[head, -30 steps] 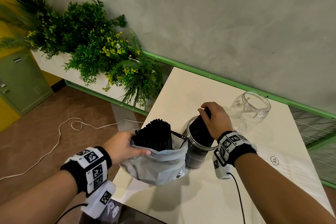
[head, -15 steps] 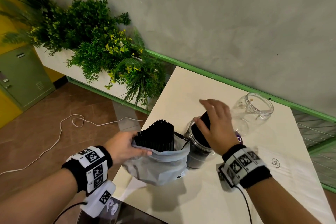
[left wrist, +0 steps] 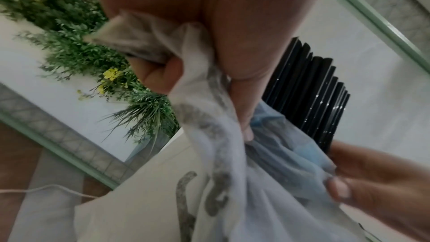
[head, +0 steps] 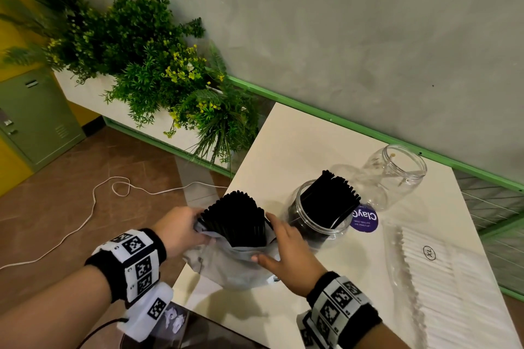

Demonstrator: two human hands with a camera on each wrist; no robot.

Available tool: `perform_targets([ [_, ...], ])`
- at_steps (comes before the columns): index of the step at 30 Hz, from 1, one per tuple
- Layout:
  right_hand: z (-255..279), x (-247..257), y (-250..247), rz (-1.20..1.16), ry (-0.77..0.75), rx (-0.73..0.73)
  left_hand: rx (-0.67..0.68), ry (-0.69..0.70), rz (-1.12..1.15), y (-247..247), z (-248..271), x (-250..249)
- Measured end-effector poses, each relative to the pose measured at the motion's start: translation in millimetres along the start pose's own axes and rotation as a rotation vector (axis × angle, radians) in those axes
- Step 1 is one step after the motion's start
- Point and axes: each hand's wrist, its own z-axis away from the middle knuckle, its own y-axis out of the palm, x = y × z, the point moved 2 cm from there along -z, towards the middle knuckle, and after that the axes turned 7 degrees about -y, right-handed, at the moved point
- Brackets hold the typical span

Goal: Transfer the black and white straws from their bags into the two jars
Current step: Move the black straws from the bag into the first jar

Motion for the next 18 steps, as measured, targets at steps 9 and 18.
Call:
perform_targets([
  [9,-2,1,-1,-0.188,-0.103,-0.412,0.025,0.019,0.390,10,4,-3],
  [18,20,-12,1,-0.124,-0.144,-0.259,0.021,-0.040,0.225,18,1,0],
])
